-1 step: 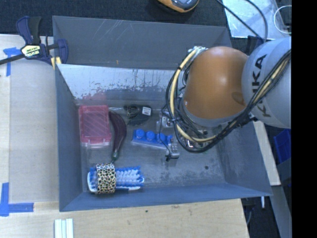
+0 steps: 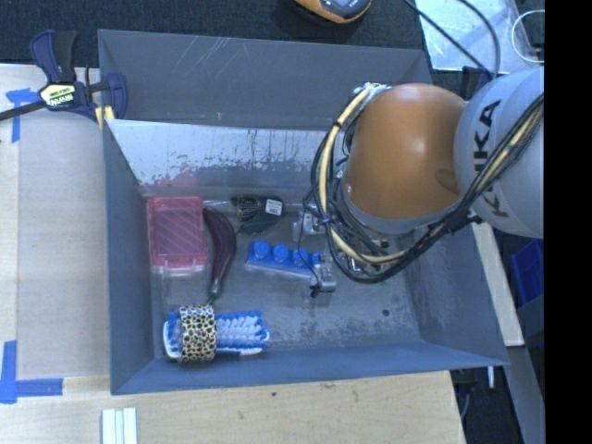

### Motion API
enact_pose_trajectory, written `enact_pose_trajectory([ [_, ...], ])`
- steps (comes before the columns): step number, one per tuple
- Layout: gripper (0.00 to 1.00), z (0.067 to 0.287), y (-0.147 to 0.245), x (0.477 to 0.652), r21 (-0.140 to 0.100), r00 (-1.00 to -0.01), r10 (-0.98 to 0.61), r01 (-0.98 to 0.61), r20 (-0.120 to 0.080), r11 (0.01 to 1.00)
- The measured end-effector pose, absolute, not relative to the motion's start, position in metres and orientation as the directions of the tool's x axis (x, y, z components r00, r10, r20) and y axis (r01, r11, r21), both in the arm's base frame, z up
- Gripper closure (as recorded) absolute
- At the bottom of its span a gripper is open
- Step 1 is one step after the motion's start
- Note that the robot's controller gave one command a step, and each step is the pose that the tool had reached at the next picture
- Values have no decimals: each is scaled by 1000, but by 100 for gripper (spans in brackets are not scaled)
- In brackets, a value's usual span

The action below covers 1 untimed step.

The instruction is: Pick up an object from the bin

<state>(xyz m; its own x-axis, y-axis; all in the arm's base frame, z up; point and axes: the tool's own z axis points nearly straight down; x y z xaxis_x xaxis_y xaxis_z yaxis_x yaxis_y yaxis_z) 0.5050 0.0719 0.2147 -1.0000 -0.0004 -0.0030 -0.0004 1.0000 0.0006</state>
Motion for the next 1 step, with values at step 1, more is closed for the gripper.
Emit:
enact_pose_trajectory([
  [1, 0, 97, 53, 553, 1, -999, 41, 41, -2, 999],
])
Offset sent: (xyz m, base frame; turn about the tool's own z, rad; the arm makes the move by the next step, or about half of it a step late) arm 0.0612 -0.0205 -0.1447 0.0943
